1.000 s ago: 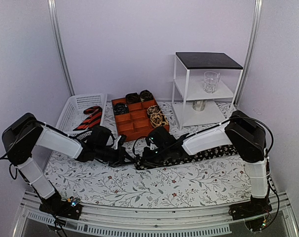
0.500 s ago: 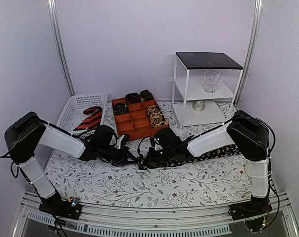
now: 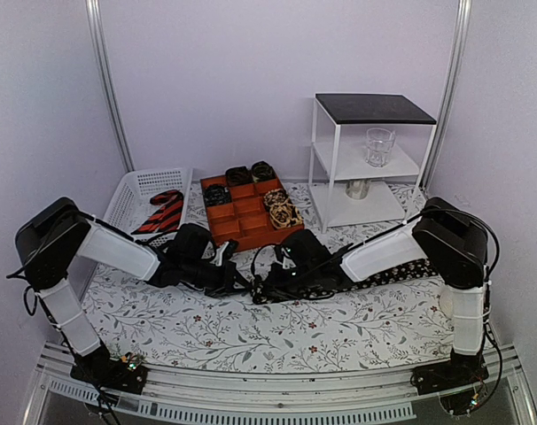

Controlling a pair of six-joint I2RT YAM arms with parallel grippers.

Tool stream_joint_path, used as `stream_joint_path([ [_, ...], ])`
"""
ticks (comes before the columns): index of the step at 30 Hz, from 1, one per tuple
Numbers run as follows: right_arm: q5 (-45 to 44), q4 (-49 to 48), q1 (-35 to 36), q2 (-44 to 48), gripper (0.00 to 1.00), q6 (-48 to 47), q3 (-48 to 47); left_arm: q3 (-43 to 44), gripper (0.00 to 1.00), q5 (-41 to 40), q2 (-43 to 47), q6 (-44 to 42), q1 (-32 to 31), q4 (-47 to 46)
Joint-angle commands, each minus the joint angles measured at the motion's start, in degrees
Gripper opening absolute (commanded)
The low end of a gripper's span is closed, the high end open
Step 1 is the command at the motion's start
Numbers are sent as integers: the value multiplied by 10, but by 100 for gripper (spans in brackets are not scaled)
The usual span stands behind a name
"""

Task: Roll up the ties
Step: Roll the tie at the center of the board.

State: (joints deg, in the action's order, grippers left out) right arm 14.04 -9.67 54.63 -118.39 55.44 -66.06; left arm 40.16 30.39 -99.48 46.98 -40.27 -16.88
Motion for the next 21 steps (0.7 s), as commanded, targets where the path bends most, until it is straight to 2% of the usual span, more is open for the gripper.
stream_joint_path([
  [1,-18,4,-6,44,11,1,19,16,0,3,-11,-3,-10,-6],
  [5,-30,8,-8,60,10,1,29,22,0,3,-14,-5,-12,-6],
  [9,-35,6,-11,63,0,4,37,27,0,5,-18,-6,-15,-5],
  [17,-54,7,-16,82,0,6,59,36,0,8,-23,-7,-22,-5],
  [21,-85,7,-26,124,6,12,95,45,0,11,-32,-9,-25,-5],
])
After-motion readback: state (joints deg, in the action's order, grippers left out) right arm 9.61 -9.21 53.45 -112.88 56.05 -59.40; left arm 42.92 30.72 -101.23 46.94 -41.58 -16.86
